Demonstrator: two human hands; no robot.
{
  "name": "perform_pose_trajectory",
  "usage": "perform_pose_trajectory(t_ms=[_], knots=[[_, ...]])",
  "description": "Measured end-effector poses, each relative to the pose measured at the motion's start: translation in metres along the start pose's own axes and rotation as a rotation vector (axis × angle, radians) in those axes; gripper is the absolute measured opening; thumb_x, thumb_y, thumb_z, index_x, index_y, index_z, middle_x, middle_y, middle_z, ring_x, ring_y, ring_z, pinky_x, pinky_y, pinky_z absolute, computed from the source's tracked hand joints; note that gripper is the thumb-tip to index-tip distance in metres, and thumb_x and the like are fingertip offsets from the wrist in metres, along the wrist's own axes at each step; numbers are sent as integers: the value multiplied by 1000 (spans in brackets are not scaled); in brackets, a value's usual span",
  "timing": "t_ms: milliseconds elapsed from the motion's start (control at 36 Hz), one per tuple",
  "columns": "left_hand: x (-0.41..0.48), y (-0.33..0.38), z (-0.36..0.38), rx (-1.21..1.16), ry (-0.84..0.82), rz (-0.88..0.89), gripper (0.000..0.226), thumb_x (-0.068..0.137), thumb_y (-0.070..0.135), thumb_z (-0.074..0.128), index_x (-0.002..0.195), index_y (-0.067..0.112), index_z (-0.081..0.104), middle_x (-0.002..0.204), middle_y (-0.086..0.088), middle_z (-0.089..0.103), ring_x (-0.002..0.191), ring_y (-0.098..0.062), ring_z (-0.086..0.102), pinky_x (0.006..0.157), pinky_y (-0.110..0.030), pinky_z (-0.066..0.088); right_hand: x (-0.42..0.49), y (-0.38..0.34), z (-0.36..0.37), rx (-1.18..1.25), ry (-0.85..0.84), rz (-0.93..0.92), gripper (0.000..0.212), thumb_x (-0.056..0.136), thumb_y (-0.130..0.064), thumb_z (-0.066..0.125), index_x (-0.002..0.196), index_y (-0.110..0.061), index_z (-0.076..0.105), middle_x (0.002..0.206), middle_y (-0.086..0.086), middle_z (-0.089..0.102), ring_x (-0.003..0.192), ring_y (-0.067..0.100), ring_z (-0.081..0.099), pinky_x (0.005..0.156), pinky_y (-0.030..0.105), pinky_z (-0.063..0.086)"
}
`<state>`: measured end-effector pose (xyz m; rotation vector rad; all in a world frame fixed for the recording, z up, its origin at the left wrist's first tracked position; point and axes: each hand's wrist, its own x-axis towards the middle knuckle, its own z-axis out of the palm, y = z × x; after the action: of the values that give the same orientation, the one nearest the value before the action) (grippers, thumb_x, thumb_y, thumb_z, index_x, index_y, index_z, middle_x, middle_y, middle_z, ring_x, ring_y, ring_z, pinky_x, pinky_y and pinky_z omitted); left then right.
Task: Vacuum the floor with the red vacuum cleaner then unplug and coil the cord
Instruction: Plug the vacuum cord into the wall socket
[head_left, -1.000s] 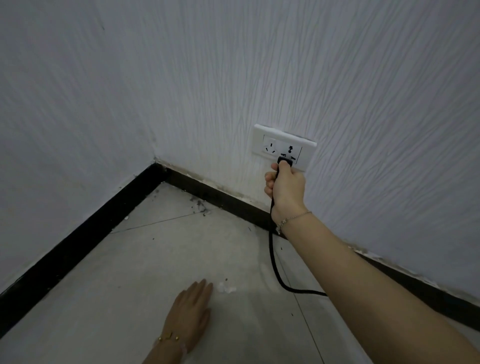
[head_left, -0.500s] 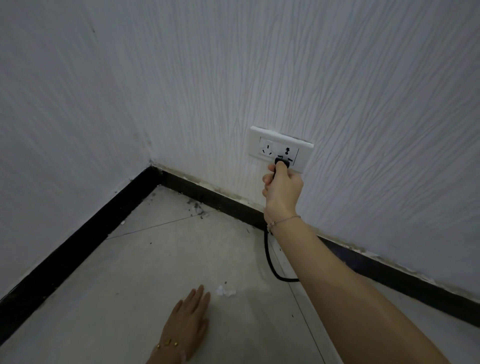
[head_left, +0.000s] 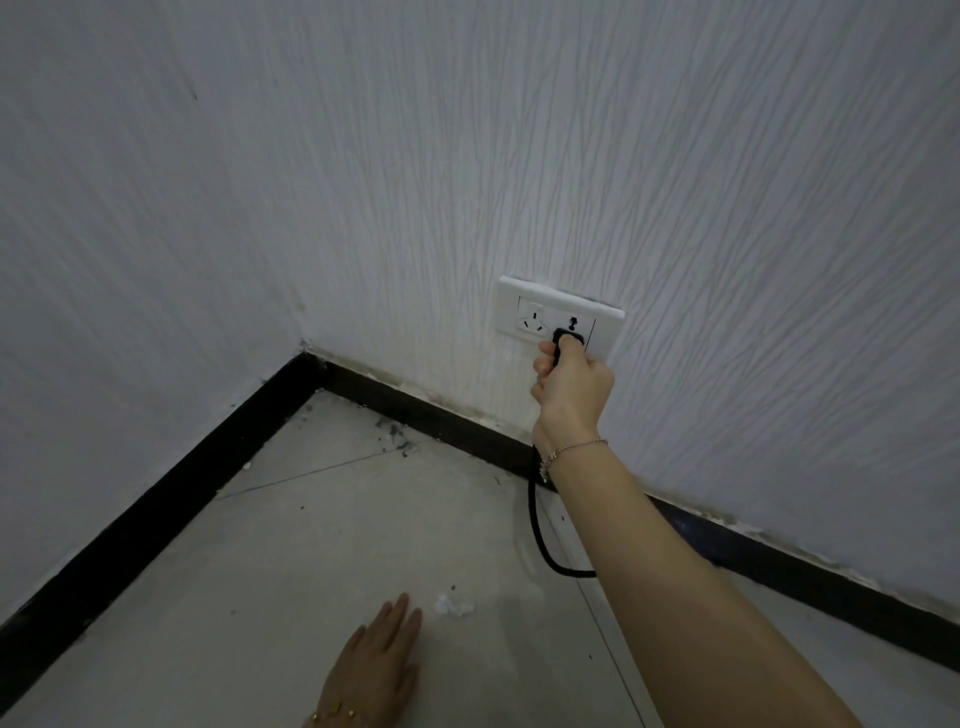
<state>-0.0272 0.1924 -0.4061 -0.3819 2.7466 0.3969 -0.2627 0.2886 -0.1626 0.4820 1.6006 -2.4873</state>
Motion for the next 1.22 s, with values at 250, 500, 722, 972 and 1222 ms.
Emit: perform_pose_trajectory(t_ms=[250, 500, 722, 972, 1222], knots=[[-4, -2, 0, 54, -69, -14, 62, 54, 50, 33, 111, 28, 46, 103, 11, 74, 85, -5, 72, 58, -18, 55, 0, -4, -4, -60, -51, 47, 19, 94, -17, 51, 90, -2, 62, 65, 5, 53, 44, 7, 42, 33, 14, 30], [-4, 2, -5, 127, -88, -8, 58, 59, 47, 35, 110, 24, 52, 101, 4, 75, 83, -10, 73, 57, -19, 56, 3, -27, -41, -309, -441, 185, 24, 97, -28, 48, 94, -10, 63, 72, 5, 62, 62, 13, 60, 62, 21, 55], [-13, 28, -60, 84, -154, -4, 54, 92, 28, 48, 144, 19, 35, 153, -3, 28, 135, -20, 42, 107, -29, 39, 13, -50, -108, -848, -640, 166, 21, 94, -22, 54, 112, -16, 62, 90, 0, 67, 82, 11, 64, 78, 23, 53], [-76, 137, -223, 20, -144, -3, 50, 94, 39, 28, 140, 21, 39, 139, 2, 50, 121, -16, 53, 97, -24, 44, -17, -169, -238, -1243, -525, 216, 11, 90, -16, 58, 96, -16, 66, 86, -5, 66, 84, 15, 62, 73, 20, 46], [-152, 306, -397, 4, -227, 217, 37, 96, 30, 38, 131, 23, 49, 124, 3, 61, 108, -17, 60, 87, -27, 48, -165, -372, -348, -1251, 18, 343, 21, 94, -20, 52, 111, -16, 63, 103, 4, 66, 93, 19, 58, 78, 25, 41]])
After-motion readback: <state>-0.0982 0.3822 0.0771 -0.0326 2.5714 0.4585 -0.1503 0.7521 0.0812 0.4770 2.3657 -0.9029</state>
